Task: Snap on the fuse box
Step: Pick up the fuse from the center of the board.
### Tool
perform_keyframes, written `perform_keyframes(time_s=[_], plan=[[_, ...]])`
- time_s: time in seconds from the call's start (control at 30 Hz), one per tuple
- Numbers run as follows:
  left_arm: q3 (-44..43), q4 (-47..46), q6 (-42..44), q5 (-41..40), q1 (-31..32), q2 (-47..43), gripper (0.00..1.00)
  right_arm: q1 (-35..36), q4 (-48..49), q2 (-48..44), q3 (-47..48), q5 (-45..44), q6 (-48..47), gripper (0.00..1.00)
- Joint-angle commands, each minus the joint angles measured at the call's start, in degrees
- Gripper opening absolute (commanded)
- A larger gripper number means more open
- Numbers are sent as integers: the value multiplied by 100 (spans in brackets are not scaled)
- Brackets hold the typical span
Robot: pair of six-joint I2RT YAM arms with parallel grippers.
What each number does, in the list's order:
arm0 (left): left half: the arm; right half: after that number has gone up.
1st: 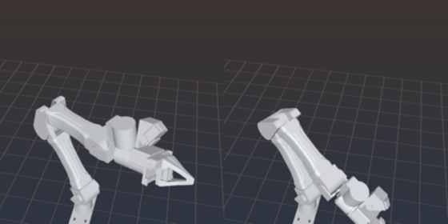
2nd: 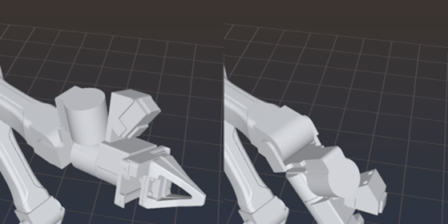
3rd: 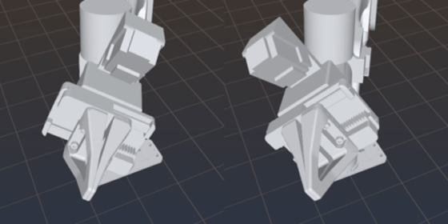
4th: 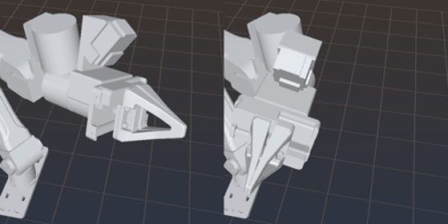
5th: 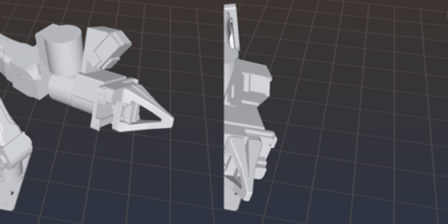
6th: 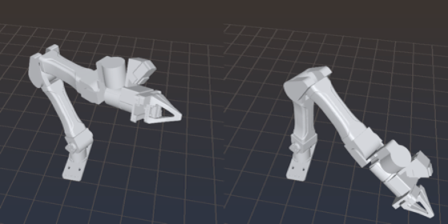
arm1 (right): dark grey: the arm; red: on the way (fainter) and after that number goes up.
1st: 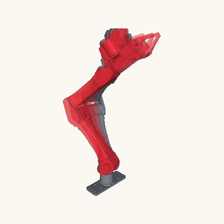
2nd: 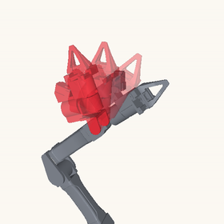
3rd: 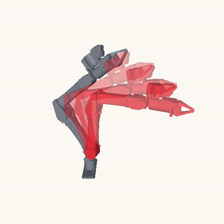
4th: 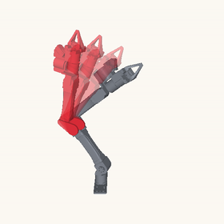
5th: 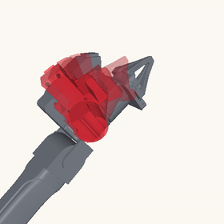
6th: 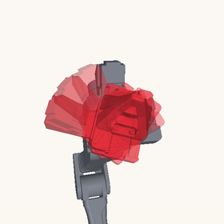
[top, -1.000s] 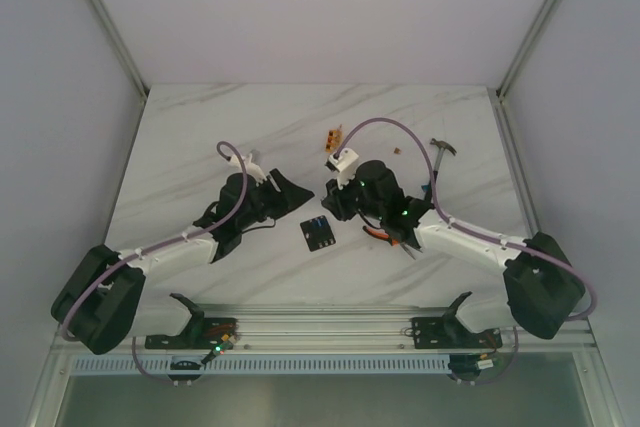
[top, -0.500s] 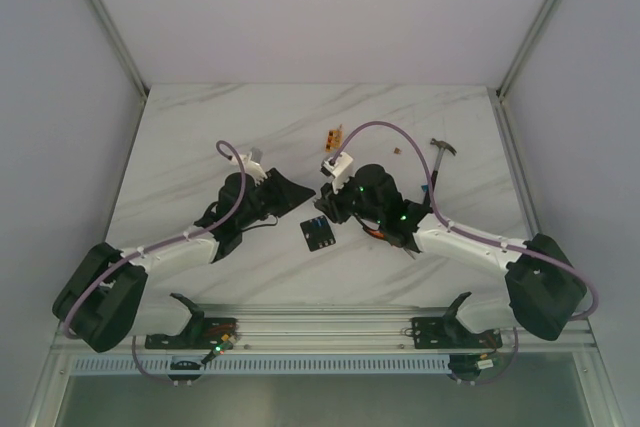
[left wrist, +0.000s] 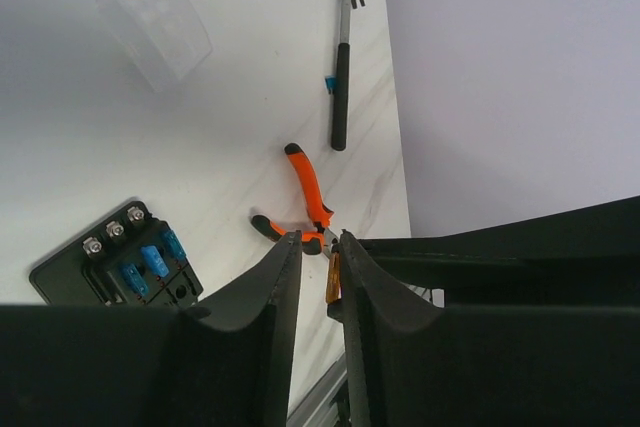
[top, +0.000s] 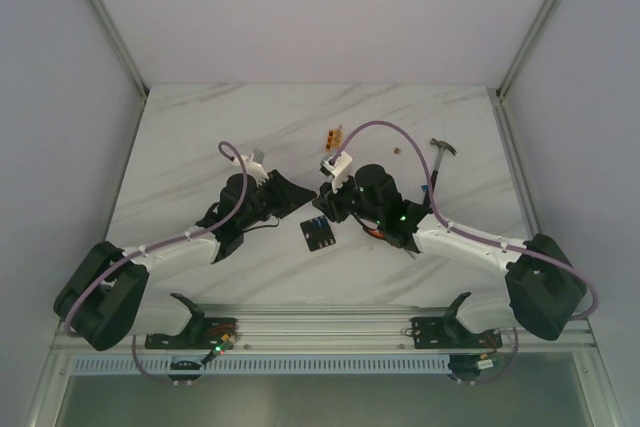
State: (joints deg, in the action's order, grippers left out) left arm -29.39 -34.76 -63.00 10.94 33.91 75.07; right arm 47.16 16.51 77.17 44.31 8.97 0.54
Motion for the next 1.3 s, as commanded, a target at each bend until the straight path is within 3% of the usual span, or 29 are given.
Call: perform_keyframes(time_s=[0.0,0.2,0.57,0.63,0.8,1.0,1.27], plan=[[16,-221,-85,63,53,61,30,48,304,-72,-55,-45,-37,15],[14,-216,-94,48,95,69,26,61,369,-47,-46,-99,20,15],[14,-265,-208,42,159,19,9,90,434,-100,-46,-244,97,16],[25,-274,-241,29,173,-6,6,97,435,-123,-37,-228,124,19],[159,-322,-380,-160,168,-185,0,101,515,-307,-121,-207,333,39],[399,-389,-547,-619,170,-690,0,34,1032,-657,-388,-102,1222,52],[902,-1124,-848,-1048,169,-1387,0,-204,2531,-634,-845,719,3200,50]])
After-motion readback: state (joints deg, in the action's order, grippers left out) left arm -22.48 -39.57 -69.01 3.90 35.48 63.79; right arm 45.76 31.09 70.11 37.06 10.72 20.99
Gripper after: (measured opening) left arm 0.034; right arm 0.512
